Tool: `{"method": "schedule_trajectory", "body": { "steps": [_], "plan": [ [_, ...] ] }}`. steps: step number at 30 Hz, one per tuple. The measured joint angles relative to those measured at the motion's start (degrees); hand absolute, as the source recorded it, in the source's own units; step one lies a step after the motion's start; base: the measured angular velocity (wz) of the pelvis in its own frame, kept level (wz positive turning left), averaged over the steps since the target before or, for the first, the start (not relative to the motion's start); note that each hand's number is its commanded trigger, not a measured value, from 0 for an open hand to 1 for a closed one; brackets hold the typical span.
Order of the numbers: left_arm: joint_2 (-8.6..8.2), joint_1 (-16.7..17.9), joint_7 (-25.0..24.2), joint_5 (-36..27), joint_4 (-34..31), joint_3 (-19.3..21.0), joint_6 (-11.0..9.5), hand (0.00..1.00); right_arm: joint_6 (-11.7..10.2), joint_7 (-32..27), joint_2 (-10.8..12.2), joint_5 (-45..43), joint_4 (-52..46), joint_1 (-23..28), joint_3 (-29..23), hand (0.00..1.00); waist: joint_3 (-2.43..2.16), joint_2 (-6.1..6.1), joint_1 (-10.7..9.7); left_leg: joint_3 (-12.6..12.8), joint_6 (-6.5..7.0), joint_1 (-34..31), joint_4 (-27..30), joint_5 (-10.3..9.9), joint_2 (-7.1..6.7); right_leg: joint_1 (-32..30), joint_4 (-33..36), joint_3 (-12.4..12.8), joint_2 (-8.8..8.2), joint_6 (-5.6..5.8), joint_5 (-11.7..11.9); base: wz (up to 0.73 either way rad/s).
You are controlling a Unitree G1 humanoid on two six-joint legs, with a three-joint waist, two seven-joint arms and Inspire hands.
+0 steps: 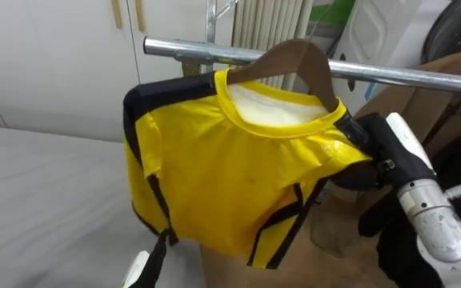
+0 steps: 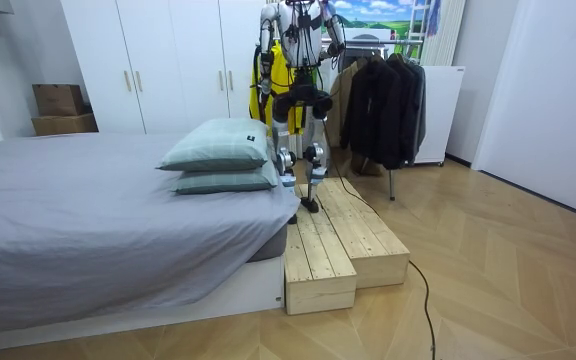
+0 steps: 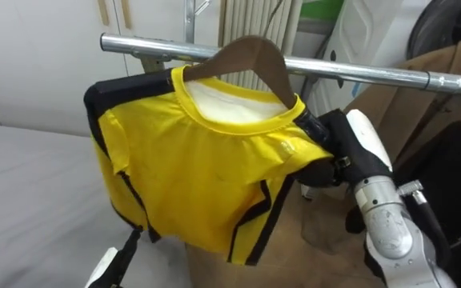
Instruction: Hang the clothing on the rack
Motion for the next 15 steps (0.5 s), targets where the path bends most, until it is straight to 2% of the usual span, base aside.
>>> {"method": "schedule_trajectory", "body": {
  "steps": [6, 11, 15],
  "plan": [
    [-0.02, -0.1, 0.5, -0.5, 0.2, 0.0, 0.0, 0.0, 0.3, 1.9, 0.0, 2.5, 3.5, 0.0, 0.0, 1.0, 0.0, -0.03, 0.1, 0.0, 0.0, 0.7, 0.0, 0.0, -0.02, 0.9, 0.0, 0.0, 0.0, -0.05, 0.0, 0.0],
    [-0.92, -0.1, 1.2, -0.6, 0.2, -0.3, 0.0, 0.0, 0.5, 3.2, 0.0, 3.7, 7.1, 0.0, 0.0, 1.0, 0.01, -0.07, 0.2, -0.2, 0.0, 0.6, 0.0, 0.0, -0.11, 0.8, -0.2, -0.3, -0.13, -0.02, 0.0, 0.02],
    [-0.94, 0.2, 1.1, -0.6, 0.2, -0.9, 0.0, 0.0, 1.9, 3.2, 0.1, 3.6, 11.0, 0.0, 0.0, 1.0, 0.0, -0.06, 0.9, -0.5, -0.01, 0.6, 0.1, 0.0, -0.17, 0.8, -0.3, -0.5, -0.2, -0.02, 0.0, 0.03]
  ]
}}
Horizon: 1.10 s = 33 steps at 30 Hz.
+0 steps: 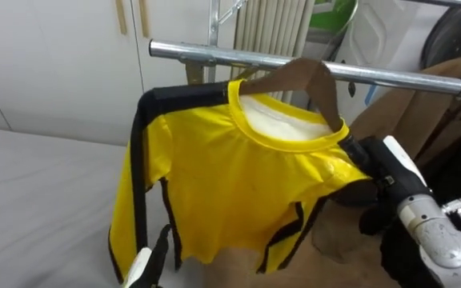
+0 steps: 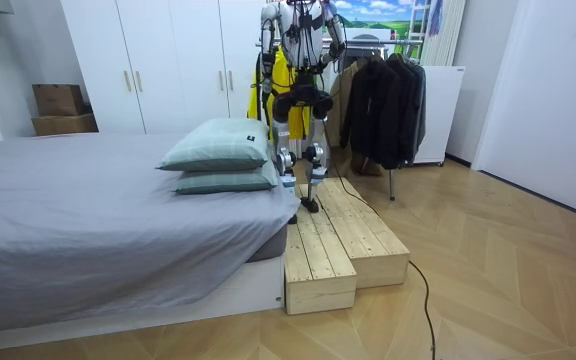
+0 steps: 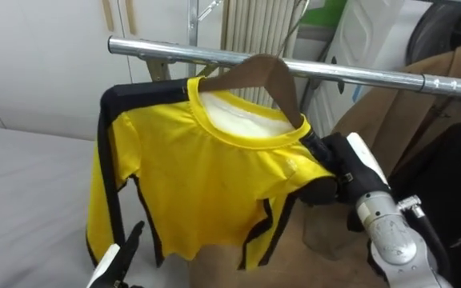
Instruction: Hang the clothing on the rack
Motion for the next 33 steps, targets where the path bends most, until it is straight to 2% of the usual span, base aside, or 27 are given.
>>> {"method": "schedule_trajectory", "body": {
  "steps": [2, 6, 15, 19, 23, 30, 33],
  "plan": [
    [0.09, 0.5, -0.1, 0.0, 0.0, 0.1, 0.0, 0.0, 0.9, 0.0, 0.0, -0.3, 1.2, 0.0, 0.0, 1.0, -0.01, 0.02, 0.2, 0.0, 0.0, -0.6, 0.3, 0.0, 0.0, -0.3, 0.2, -0.1, -0.03, -0.01, 0.0, 0.0],
    [0.38, 0.9, -0.6, 0.5, 0.0, 0.2, 0.1, 0.0, 1.1, 0.1, 0.0, -1.0, 2.9, 0.0, 0.1, 1.0, -0.04, 0.05, 0.3, -1.1, -0.01, -0.7, 0.4, 0.0, 0.02, 0.0, 0.3, -0.6, -0.12, -0.08, 0.0, 0.07],
    [0.58, 1.1, -0.5, 0.6, 0.0, 0.2, 0.0, 0.0, 1.0, -0.1, 0.1, -2.5, 8.4, 0.0, 0.0, 1.0, -0.61, 0.89, 0.3, -1.8, -0.04, 0.6, 0.2, 0.0, 0.03, 2.1, -1.4, -1.2, -0.33, -0.07, 0.0, 0.05],
    [1.1, 1.1, -0.5, 0.3, 0.9, 0.2, 0.0, 0.0, -0.3, -0.5, 0.1, -2.3, 11.3, 0.0, -0.2, 1.0, -0.64, 0.92, 0.0, -2.5, -0.04, 0.9, 0.1, 0.0, 0.02, 2.5, -1.6, -1.6, -0.45, -0.07, 0.0, 0.05],
    [1.45, 1.4, -1.4, 0.0, 2.5, 0.2, 0.0, 0.0, -0.5, -0.8, 0.1, -2.1, 12.6, 0.0, -0.3, 1.0, -0.61, 0.86, 0.0, -2.6, -0.07, 1.2, -0.1, 0.1, -0.01, 2.7, -1.9, -1.5, -0.44, -0.06, -0.1, 0.02],
    [1.55, 1.5, -1.8, 0.0, 4.5, 0.2, -0.1, 0.0, -2.2, -2.2, 0.1, -1.9, 16.5, 0.0, -0.3, 1.0, -0.58, 0.77, 0.0, -2.8, -0.07, 1.1, -0.2, 0.1, -0.01, 2.9, -2.5, -1.7, -0.48, -0.05, -0.1, 0.0],
    [1.58, 1.4, -1.8, -0.1, 4.5, 0.2, -0.1, 0.0, -3.6, -3.3, 0.1, -1.8, 18.4, 0.0, -0.2, 1.0, -0.56, 0.72, 0.0, -2.9, -0.07, 1.2, -0.2, 0.1, 0.0, 3.2, -2.5, -1.7, -0.48, -0.05, -0.1, 0.01]
  ]
}}
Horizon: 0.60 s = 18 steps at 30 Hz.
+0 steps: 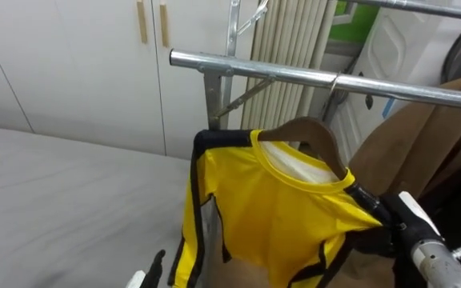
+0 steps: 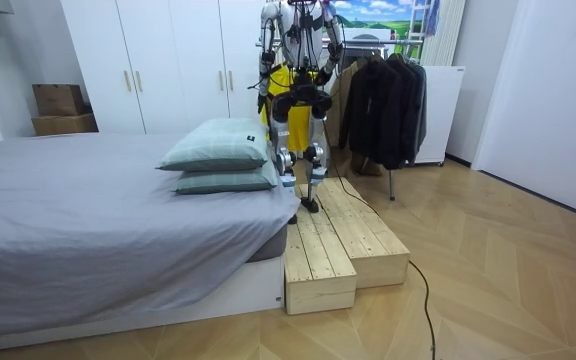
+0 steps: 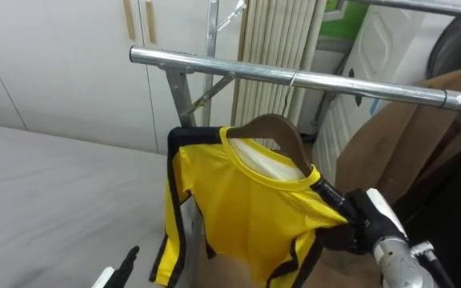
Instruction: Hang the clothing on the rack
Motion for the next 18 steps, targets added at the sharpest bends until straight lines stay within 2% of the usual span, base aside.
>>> {"method": "schedule_trajectory", "body": {
  "steps": [8, 18],
  "plan": [
    [0.29, -0.4, -0.1, 0.0, -0.5, -0.1, 0.0, 0.0, -0.9, -2.8, 1.6, 0.2, 2.9, 0.0, 0.0, 1.0, 0.52, -0.97, -0.9, 0.2, 0.0, -0.1, 0.0, 0.0, -0.02, 0.0, 0.0, 0.0, -0.01, -0.01, -0.1, 0.0],
    [0.85, -0.4, -0.5, 0.1, -0.4, 0.0, 0.0, 0.0, -1.4, -4.9, 2.0, 0.2, 4.1, 0.0, 0.0, 1.0, 0.48, -1.18, -1.1, 0.3, 0.0, -0.3, 0.0, 0.0, -0.06, -0.2, 0.0, 0.0, -0.03, 0.08, -0.1, 0.0]
  ]
}}
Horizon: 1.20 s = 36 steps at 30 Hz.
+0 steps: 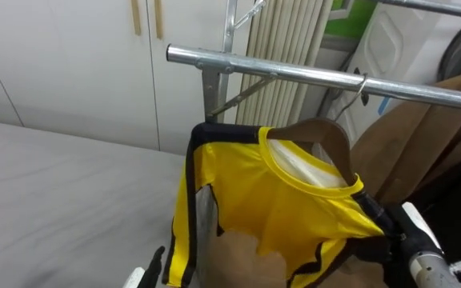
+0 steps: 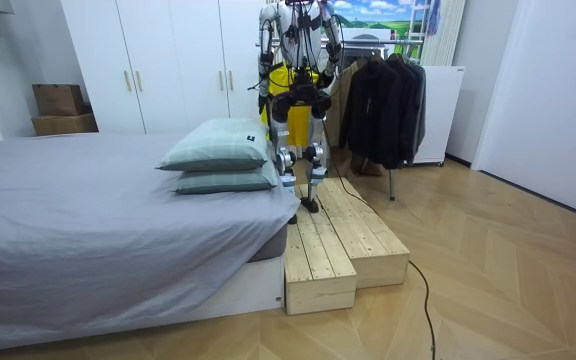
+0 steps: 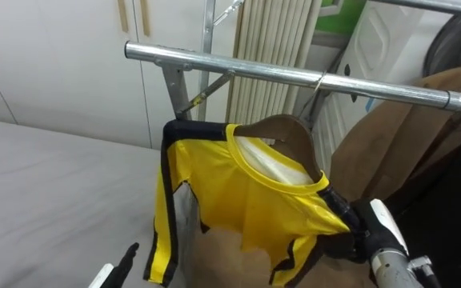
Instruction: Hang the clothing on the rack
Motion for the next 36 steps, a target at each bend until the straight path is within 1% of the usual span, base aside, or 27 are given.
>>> {"method": "schedule_trajectory", "body": {
  "steps": [1, 2, 3, 4, 5, 9, 27, 36],
  "plan": [
    [0.02, 0.0, 0.0, 0.0, 0.0, 0.0, 0.0, 0.0, 0.0, -0.2, 0.0, 0.0, 0.0, 0.0, 0.0, 0.78, 0.0, 0.0, 0.0, 0.0, 0.0, 0.0, 0.0, 0.0, 0.0, 0.0, 0.0, 0.0, 0.0, 0.0, 0.0, 0.0],
    [0.05, 0.0, 0.0, 0.0, 0.0, 0.0, 0.0, 0.0, 0.0, -0.3, 0.0, 0.0, 0.0, 0.0, 0.0, 0.58, -0.02, -0.02, 0.0, 0.0, 0.0, 0.0, 0.0, 0.0, 0.0, 0.1, 0.0, 0.0, 0.01, 0.0, 0.0, 0.0],
    [0.05, 0.0, 0.0, 0.0, 0.0, 0.0, 0.0, 0.0, 0.0, -0.4, 0.0, 0.0, 0.0, 0.0, 0.0, 0.42, -0.02, -0.02, 0.0, 0.0, 0.0, 0.0, 0.0, 0.0, 0.0, 0.1, 0.0, 0.0, 0.0, 0.0, 0.0, 0.0],
    [0.05, 0.0, 0.0, 0.0, 0.0, 0.0, 0.0, 0.0, 0.0, -0.4, 0.0, 0.0, 0.0, 0.0, 0.0, 0.03, -0.03, 0.0, 0.0, 0.0, 0.0, 0.0, 0.0, 0.0, 0.0, 0.2, 0.0, 0.0, 0.0, 0.0, 0.0, 0.0],
    [0.05, 0.0, 0.0, 0.0, 0.0, 0.0, 0.0, 0.0, 0.0, -0.5, 0.0, 0.0, 0.0, 0.0, 0.1, 0.0, -0.03, 0.0, 0.0, 0.0, 0.0, 0.0, 0.0, 0.0, 0.0, 0.2, 0.0, 0.0, 0.0, 0.0, 0.0, 0.0],
    [0.17, 0.0, -0.1, -0.1, 0.5, -0.6, -0.1, 0.0, 0.0, -0.9, 0.0, 0.0, 0.3, 0.0, 0.1, 0.0, -0.04, 0.05, 0.0, 0.0, 0.0, 0.4, 0.0, 0.0, 0.01, 0.3, 0.0, -0.3, 0.0, -0.01, 0.0, 0.0],
    [-0.04, 0.0, -0.4, 0.1, 0.5, -0.5, -0.1, 0.0, 0.2, -0.9, 0.0, 0.0, 1.3, 0.0, 0.1, 0.0, -0.05, 0.06, -0.1, 0.2, 0.0, 0.4, 0.2, 0.0, 0.01, -0.2, 0.9, -0.1, 0.05, -0.03, 0.0, 0.0],
    [-0.15, 0.0, -0.4, 0.3, 1.3, -0.1, -0.1, 0.0, 0.2, -0.9, 0.0, 0.0, 0.8, 0.0, -0.2, 0.0, -0.24, 0.38, -0.1, 0.5, 0.0, 0.4, 0.1, 0.0, 0.01, -0.3, 0.9, 0.1, 0.09, -0.03, 0.0, -0.01]
  ]
}}
